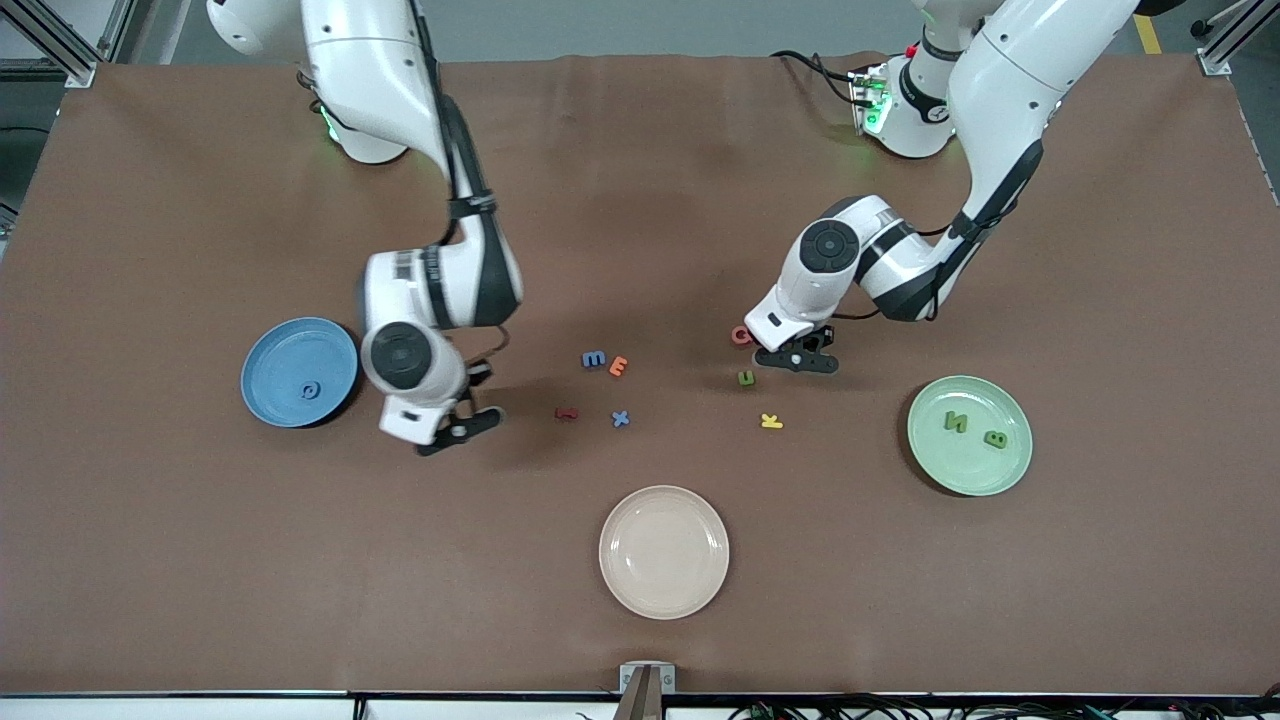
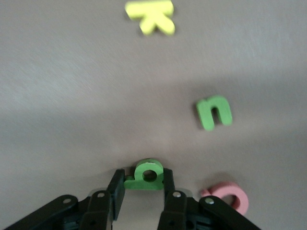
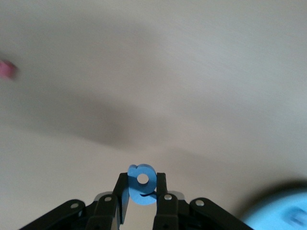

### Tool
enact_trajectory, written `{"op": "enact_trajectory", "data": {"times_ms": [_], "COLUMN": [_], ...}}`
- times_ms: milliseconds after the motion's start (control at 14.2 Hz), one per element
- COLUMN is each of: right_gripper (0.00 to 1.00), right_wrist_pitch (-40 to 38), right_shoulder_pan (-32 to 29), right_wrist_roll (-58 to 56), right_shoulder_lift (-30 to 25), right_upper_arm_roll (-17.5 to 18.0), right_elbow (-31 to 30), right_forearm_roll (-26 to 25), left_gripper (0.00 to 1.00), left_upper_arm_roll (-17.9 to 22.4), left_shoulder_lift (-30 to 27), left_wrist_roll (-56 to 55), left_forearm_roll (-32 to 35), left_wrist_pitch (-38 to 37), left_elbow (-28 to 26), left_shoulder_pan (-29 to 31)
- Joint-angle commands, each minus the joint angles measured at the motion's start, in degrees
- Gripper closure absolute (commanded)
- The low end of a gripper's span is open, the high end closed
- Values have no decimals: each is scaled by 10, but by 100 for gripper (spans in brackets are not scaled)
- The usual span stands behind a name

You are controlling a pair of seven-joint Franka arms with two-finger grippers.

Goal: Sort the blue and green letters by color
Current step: 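Drop the green q on the green plate while the right gripper drops blue letter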

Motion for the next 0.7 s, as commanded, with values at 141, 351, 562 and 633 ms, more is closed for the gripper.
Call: {"op": "enact_trajectory", "data": {"times_ms": [141, 351, 562, 633], "right_gripper": [100, 97, 85, 84], "right_wrist_pitch": [-32, -27, -24, -24], "right_shoulder_pan": [4, -1, -9, -12], "right_wrist_roll": [-164, -186, -185, -185], "right_shoulder_lift": [-19, -17, -15, -15], "right_upper_arm_roll": [-119, -149, -152, -152], "right_elbow": [-86, -118, -125, -124], "right_forearm_roll": [-1, -1, -1, -1], "left_gripper": [97, 97, 97, 97], "left_upper_arm_roll": [2, 2, 1, 1], "left_shoulder_lift": [-52, -58, -63, -63], "left_wrist_roll": [-2, 32, 96, 120], "left_forearm_roll": [12, 30, 50, 50], "left_wrist_pitch": [-5, -22, -56, -56], "left_elbow": [17, 31, 51, 52], "left_shoulder_pan": [39, 78, 127, 145]}}
